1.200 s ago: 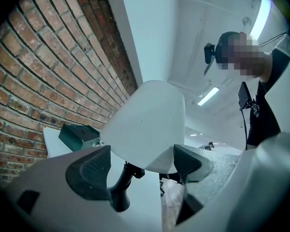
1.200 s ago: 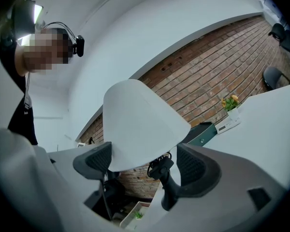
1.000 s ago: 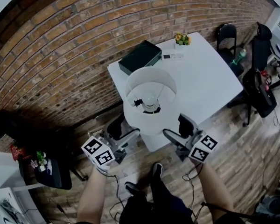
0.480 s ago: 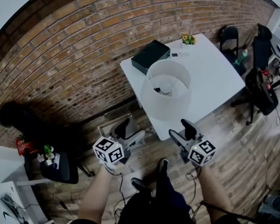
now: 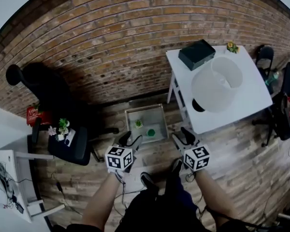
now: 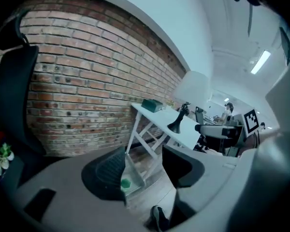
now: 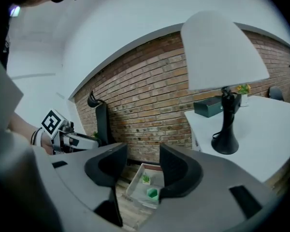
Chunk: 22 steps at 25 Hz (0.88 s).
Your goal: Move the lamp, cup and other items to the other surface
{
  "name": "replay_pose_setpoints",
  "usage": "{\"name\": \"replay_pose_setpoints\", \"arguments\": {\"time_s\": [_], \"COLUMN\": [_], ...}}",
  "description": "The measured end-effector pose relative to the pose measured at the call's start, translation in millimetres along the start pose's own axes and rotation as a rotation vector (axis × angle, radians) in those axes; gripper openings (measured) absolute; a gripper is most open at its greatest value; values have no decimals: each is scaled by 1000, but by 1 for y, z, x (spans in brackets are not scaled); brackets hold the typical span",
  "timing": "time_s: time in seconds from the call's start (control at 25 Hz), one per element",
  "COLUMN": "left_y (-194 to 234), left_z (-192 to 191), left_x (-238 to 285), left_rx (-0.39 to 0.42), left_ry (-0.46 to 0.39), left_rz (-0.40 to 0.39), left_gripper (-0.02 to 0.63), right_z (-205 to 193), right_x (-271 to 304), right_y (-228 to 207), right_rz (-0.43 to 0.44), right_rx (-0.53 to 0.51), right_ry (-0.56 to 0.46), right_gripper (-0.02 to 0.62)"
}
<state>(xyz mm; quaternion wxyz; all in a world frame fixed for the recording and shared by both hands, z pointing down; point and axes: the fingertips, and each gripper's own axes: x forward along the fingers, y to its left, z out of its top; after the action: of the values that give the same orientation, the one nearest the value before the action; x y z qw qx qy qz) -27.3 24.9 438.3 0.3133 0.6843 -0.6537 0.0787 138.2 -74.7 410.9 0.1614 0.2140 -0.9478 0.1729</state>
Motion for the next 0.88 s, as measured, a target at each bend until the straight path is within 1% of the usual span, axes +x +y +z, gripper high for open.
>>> {"name": "replay_pose_setpoints", "arguments": {"time_s": [0.04,0.12,0.2,0.28,0.44,0.6,0.76,0.88], "left_y": [11,31,47,59,74,89,92,92], "left_z": [-8,-23,-31,-31,-33,-36,-46,-62], "left_x": [-14,-41,-66,-88,-121,-137,-138,-129], "left_rx": [3,6,4,-11,-42,-36,-52,-64], "left_ry": [9,25,22,-6,-46,-66,-48,-22], "left_rz": [35,99,141,158,166,202,184,168], "left_gripper": [222,141,96,64,63,69,112,130], "right_z": [-3,-7,-9,-11,-19,-23,-31,-51], "right_x": [8,22,36,49,64,71,75,80], "right_y": [15,45,75,102,142,159,158,144], "right_rz": [7,23,46,75,117,121,105,86], "right_rx": [-14,-46,-77,-102,-135,-154,-182,-171], "right_ry": [11,38,57,67,95,104,124,174], "right_gripper": [212,196,179,165,166,166,172,177]}}
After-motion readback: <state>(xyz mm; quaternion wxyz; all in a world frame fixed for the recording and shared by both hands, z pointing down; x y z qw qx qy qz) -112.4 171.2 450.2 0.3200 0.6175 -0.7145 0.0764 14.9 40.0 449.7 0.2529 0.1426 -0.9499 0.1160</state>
